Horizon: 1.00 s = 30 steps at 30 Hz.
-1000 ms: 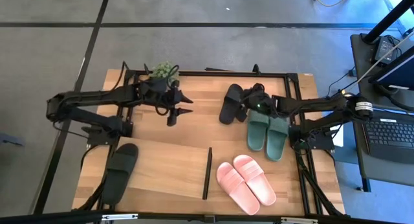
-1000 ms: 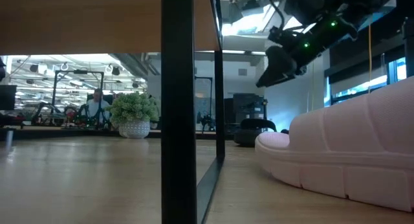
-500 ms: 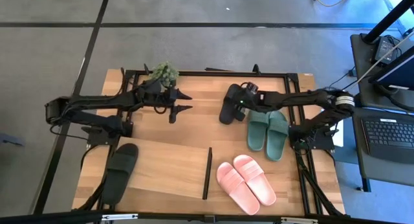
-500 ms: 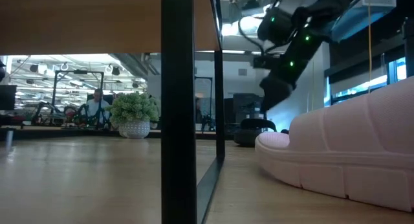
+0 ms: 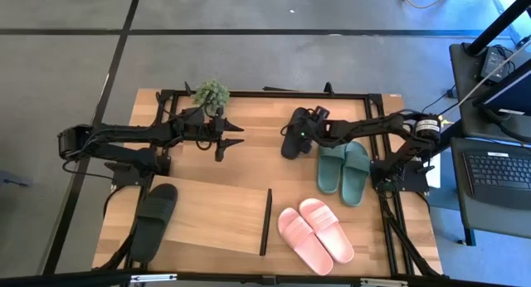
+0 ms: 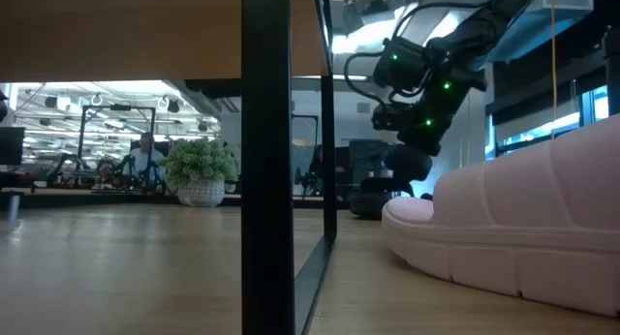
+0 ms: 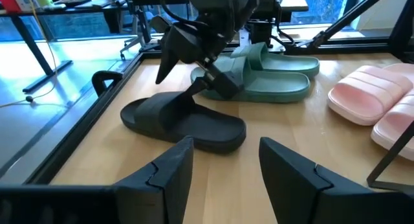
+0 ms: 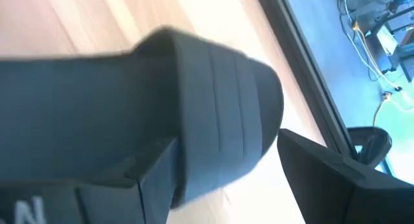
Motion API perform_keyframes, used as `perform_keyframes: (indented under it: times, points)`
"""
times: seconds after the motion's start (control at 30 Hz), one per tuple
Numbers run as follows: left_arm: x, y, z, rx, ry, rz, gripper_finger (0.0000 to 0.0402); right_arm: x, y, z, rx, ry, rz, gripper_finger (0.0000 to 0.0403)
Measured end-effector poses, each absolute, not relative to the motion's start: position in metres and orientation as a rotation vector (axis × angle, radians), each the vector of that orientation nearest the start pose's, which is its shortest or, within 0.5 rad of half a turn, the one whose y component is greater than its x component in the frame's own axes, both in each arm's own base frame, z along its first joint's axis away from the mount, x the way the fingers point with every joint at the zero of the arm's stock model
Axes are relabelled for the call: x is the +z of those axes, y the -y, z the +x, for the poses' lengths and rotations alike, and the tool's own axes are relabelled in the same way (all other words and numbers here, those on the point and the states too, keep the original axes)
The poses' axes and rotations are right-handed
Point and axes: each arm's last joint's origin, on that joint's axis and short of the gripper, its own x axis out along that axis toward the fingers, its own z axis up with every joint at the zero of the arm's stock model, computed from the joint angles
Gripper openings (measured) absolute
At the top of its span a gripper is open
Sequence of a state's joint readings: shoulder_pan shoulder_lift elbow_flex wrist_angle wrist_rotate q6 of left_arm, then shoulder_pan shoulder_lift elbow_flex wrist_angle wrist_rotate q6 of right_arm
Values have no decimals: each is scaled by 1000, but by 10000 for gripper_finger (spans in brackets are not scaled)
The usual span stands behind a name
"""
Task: Pick and place slides into the shelf
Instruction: Put the black slipper on the shelf
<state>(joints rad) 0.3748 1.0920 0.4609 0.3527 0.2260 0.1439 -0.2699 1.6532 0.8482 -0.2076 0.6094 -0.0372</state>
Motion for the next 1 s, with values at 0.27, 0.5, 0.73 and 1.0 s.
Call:
perform_keyframes:
  times: [0.27, 0.5, 0.73, 1.0]
  points:
    - [215, -76, 211, 125, -279, 84, 169, 150, 98, 290, -793, -1031, -189, 237]
    - [215, -76, 211, 126, -282, 77, 169, 150, 98, 290, -798, -1025, -180, 149]
    - [215, -76, 211, 126, -282, 77, 169, 150, 98, 290, -798, -1028, -187, 46]
    - [215, -76, 211, 126, -281, 74, 169, 150, 98, 290, -801, -1026, -188, 23]
